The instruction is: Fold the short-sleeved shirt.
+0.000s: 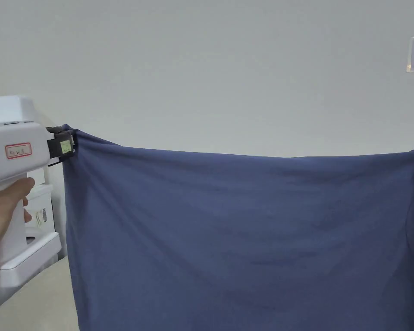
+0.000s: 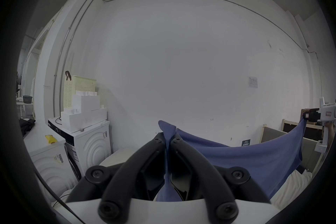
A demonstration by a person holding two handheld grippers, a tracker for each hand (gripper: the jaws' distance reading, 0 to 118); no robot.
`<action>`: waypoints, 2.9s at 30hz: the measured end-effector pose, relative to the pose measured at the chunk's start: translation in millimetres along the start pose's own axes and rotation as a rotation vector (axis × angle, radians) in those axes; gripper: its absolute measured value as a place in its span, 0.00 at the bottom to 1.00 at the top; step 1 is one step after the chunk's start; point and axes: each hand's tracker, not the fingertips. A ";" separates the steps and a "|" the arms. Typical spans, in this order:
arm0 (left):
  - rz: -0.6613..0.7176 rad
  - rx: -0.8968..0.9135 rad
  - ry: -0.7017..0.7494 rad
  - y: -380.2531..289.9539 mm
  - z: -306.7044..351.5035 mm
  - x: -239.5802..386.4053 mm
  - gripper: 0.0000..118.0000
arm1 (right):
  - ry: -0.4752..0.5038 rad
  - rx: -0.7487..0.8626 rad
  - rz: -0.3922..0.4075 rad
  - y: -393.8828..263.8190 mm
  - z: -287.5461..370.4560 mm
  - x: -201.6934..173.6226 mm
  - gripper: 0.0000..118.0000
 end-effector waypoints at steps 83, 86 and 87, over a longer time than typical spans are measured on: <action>0.334 -0.680 -0.048 -435.4 187.1 -58.7 0.01 | 0.001 -0.747 -0.133 -484.3 164.8 16.1 0.05; 0.311 -0.691 -0.054 -432.7 183.1 -60.5 0.18 | 0.005 -0.737 -0.127 -483.5 165.7 19.0 0.17; 0.287 -0.701 -0.032 -435.3 182.8 -65.8 0.38 | -0.017 -0.731 -0.092 -481.8 168.0 20.1 0.39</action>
